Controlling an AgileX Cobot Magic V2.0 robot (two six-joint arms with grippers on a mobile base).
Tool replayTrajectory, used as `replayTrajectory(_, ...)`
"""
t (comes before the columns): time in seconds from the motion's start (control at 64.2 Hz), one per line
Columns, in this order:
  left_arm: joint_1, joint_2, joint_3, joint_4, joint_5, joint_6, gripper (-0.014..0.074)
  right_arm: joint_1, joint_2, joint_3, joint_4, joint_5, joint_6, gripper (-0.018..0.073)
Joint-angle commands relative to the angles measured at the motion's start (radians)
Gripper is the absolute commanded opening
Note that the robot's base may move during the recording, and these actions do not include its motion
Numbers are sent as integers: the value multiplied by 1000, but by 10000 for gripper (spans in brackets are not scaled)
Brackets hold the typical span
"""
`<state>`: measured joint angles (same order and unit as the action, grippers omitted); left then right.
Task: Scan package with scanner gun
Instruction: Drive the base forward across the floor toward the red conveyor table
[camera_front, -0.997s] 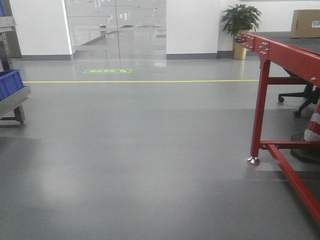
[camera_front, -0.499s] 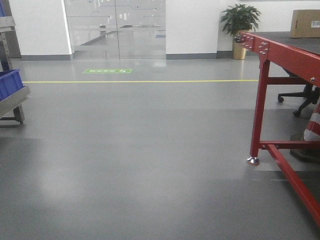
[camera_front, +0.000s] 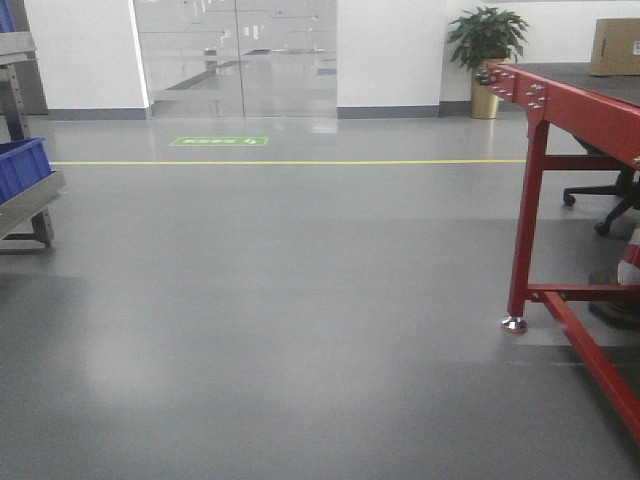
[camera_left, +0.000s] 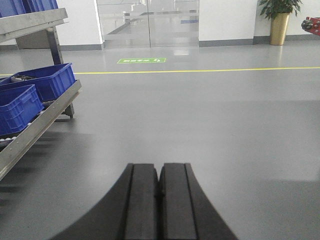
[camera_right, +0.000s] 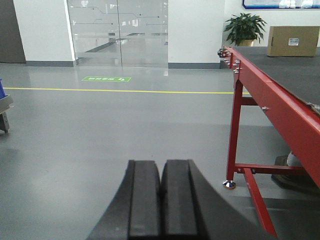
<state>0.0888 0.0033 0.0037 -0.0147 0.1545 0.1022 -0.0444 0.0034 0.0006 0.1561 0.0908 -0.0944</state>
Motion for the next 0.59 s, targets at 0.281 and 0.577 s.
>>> replayTrajectory(0.281, -6, -3, -4, -4, -15, -6, -111, -4, -3, -1, -4, -18, -3, -168)
replayTrajectory(0.577, -6, -3, -4, -4, -15, -6, -111, -4, -3, -1, -4, -18, -3, -168)
